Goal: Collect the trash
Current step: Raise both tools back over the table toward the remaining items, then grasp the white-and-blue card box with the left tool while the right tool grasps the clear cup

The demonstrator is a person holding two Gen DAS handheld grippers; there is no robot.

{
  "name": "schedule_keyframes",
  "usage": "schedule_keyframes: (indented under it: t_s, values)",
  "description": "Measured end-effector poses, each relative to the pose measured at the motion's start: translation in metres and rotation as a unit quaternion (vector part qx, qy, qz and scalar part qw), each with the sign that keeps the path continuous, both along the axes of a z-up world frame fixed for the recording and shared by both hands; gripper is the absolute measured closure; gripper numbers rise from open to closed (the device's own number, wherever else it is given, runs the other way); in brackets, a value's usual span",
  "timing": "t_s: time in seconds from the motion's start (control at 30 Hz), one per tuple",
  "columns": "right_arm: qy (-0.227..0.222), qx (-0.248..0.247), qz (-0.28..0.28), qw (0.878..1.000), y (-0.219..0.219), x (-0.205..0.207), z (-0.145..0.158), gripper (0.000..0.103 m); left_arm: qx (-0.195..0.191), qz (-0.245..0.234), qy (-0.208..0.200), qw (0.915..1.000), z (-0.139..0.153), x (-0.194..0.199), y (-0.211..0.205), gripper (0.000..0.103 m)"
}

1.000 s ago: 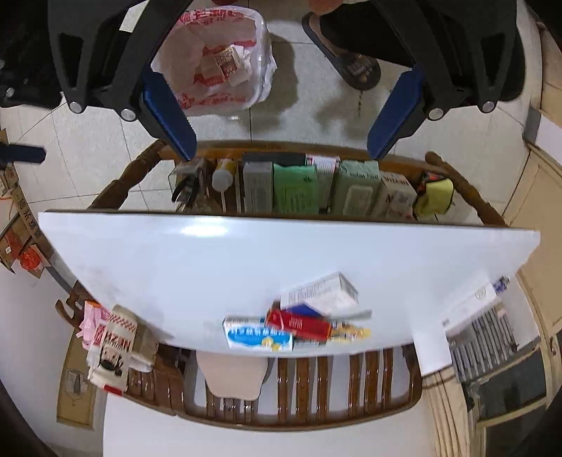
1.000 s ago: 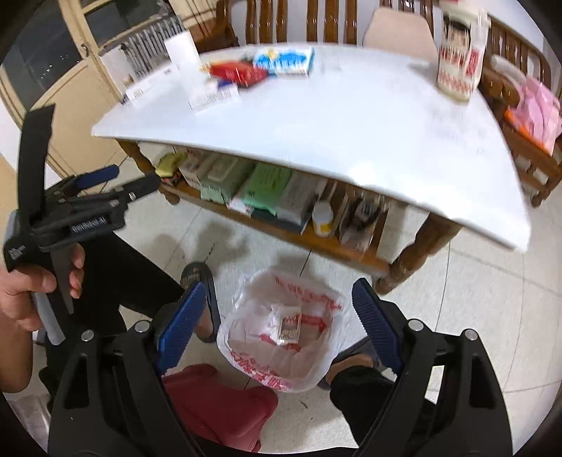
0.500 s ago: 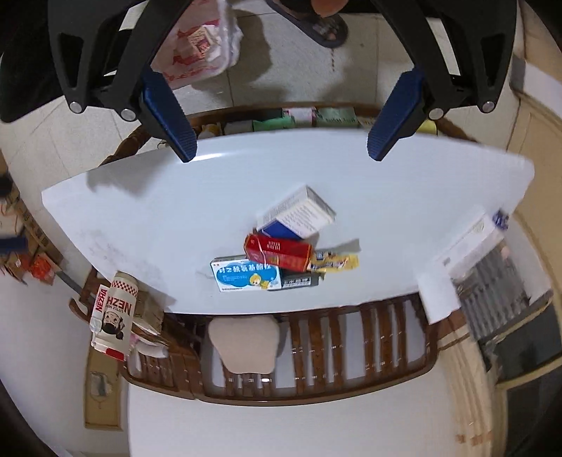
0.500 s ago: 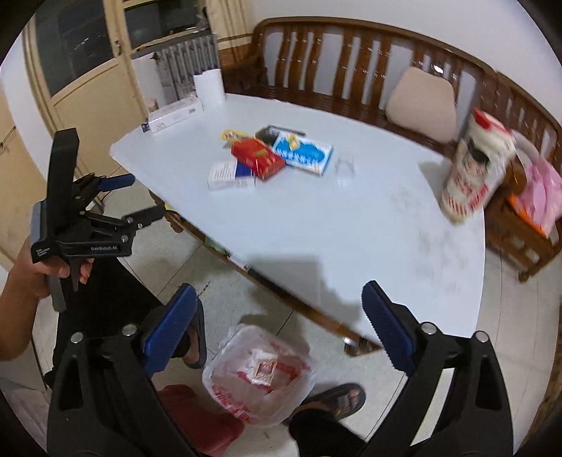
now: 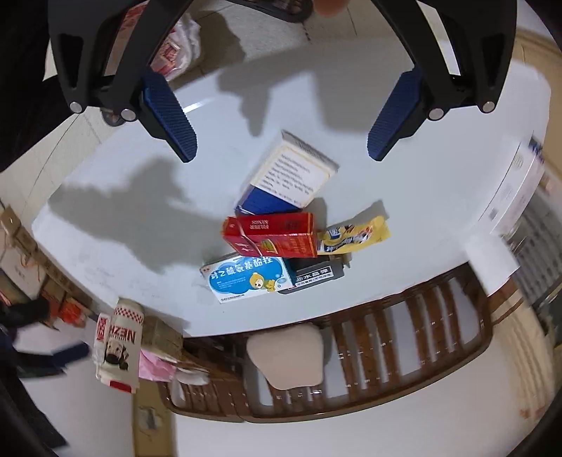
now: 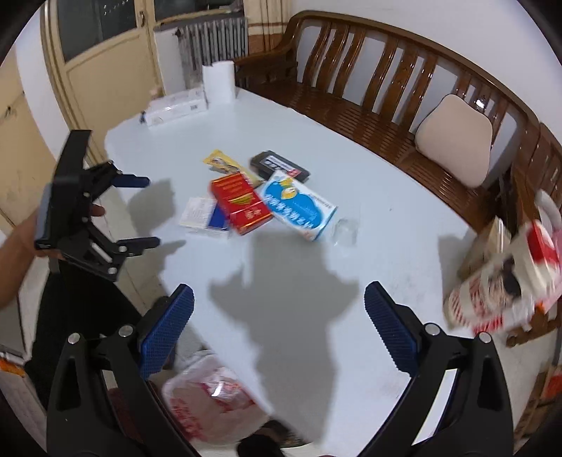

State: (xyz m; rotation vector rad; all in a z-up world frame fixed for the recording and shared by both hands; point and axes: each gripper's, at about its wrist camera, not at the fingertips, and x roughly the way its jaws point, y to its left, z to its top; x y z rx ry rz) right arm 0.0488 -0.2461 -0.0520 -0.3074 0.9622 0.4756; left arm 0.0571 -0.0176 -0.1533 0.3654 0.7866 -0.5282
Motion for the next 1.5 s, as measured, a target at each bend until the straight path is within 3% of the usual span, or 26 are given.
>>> schedule_keyframes:
  t_s: [0.2, 0.33, 0.53, 0.87, 1.0, 1.13, 1.23, 1.43, 1.5]
  values:
    - [0.013, -0.029, -0.029, 0.999, -0.013, 0.062, -0.035, 0.008, -0.003, -0.037, 0.013, 0.9992, -0.021, 0.035, -0.005, 0.008]
    - [0.029, -0.009, -0.06, 0.998, -0.021, 0.094, -0.067, 0.008, -0.013, -0.056, 0.026, 0.998, -0.031, 0.053, -0.007, 0.008]
    - [0.052, 0.0, -0.082, 0.995, -0.026, 0.12, -0.103, 0.008, -0.011, -0.083, 0.04, 0.9957, -0.044, 0.067, -0.014, 0.008]
    - [0.067, 0.008, -0.096, 0.993, -0.02, 0.143, -0.133, 0.009, -0.023, -0.096, 0.056, 0.9935, -0.06, 0.078, -0.01, 0.008]
    - [0.067, 0.006, -0.105, 0.992, -0.023, 0.15, -0.138, 0.018, -0.032, -0.095, 0.051, 0.9937, -0.06, 0.077, -0.009, 0.011]
    - [0.059, 0.003, -0.105, 0.993, -0.024, 0.151, -0.138, 0.023, -0.042, -0.092, 0.046, 0.9938, -0.06, 0.073, -0.007, 0.024]
    - [0.049, 0.003, -0.113, 0.992, -0.027, 0.153, -0.135, 0.04, -0.046, -0.088, 0.044, 0.9941, -0.058, 0.07, -0.007, 0.031]
    - [0.041, 0.004, -0.108, 0.993, -0.025, 0.151, -0.136, 0.045, -0.05, -0.084, 0.04, 0.9944, -0.058, 0.062, -0.006, 0.037]
    - [0.036, 0.006, -0.104, 0.994, -0.022, 0.148, -0.135, 0.059, -0.053, -0.083, 0.041, 0.9944, -0.057, 0.061, -0.006, 0.04]
